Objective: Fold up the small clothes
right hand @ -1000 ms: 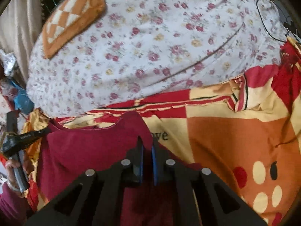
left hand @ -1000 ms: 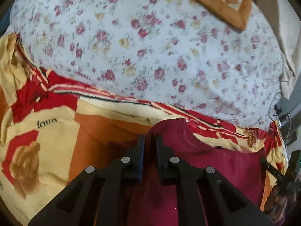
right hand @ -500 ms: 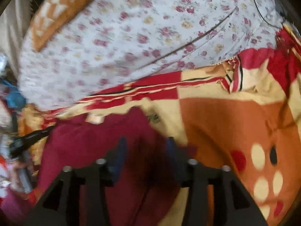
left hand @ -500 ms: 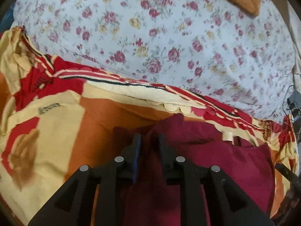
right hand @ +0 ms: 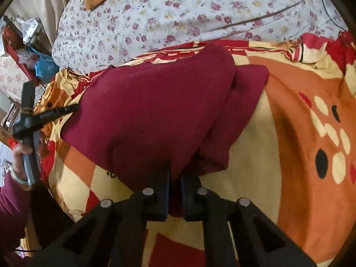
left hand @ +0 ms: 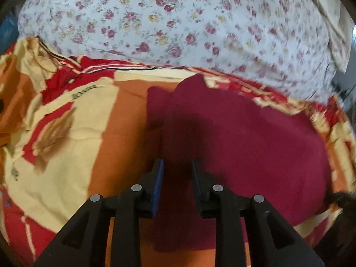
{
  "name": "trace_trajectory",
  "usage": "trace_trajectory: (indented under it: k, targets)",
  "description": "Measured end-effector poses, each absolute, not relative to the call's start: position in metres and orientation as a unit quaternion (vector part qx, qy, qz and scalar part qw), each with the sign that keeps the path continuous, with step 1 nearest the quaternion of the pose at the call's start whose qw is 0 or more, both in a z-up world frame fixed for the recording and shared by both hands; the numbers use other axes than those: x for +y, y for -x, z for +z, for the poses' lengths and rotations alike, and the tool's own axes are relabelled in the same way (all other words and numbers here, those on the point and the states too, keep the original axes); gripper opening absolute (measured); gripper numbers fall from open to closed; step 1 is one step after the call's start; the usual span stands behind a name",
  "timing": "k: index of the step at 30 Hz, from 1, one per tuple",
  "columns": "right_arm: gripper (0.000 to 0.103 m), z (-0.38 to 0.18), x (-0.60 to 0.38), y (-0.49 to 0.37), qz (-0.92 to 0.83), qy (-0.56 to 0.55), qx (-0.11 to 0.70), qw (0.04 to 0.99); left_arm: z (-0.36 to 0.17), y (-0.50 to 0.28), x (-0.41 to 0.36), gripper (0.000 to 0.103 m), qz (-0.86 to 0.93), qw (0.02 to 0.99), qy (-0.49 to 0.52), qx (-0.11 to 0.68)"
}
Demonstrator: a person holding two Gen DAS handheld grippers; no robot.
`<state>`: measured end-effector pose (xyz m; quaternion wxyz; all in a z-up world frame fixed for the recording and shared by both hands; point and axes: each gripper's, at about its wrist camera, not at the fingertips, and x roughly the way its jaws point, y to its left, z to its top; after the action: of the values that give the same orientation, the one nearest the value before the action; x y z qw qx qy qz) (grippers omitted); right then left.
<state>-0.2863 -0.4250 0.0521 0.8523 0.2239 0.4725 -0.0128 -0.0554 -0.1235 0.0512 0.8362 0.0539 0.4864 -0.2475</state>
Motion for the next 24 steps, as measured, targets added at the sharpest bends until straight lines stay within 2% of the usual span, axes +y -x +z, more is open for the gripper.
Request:
trace_trajectory:
  k: [3,8,11,13,18,24]
  targets:
    - [0.006,0.071,-0.440,0.308,-0.033,-0.221,0.459,0.860,0.046,0.061,-0.111,0.015,-0.254,0.834,-0.038,0.488]
    - [0.007,0.048,-0.447,0.315,-0.029,-0.244,0.493,0.834,0.047,0.060,-0.107,0.015,-0.250,0.834,-0.017,0.491]
    - [0.023,0.067,-0.455,0.320,-0.052,-0.264,0.465,0.843,0.063,0.063,-0.112,0.015,-0.260,0.838,-0.011,0.479]
    - [0.025,0.088,-0.461,0.320,-0.066,-0.258,0.436,0.860,0.071,0.061,-0.118,0.017,-0.260,0.842,-0.013,0.473]
    - [0.025,0.110,-0.458,0.275,-0.078,-0.206,0.410,0.885,0.068,0.043,-0.144,0.019,-0.250,0.845,-0.003,0.473]
    - [0.025,0.065,-0.462,0.188,-0.098,-0.176,0.456,0.867,0.049,0.028,-0.159,0.019,-0.222,0.850,-0.008,0.478]
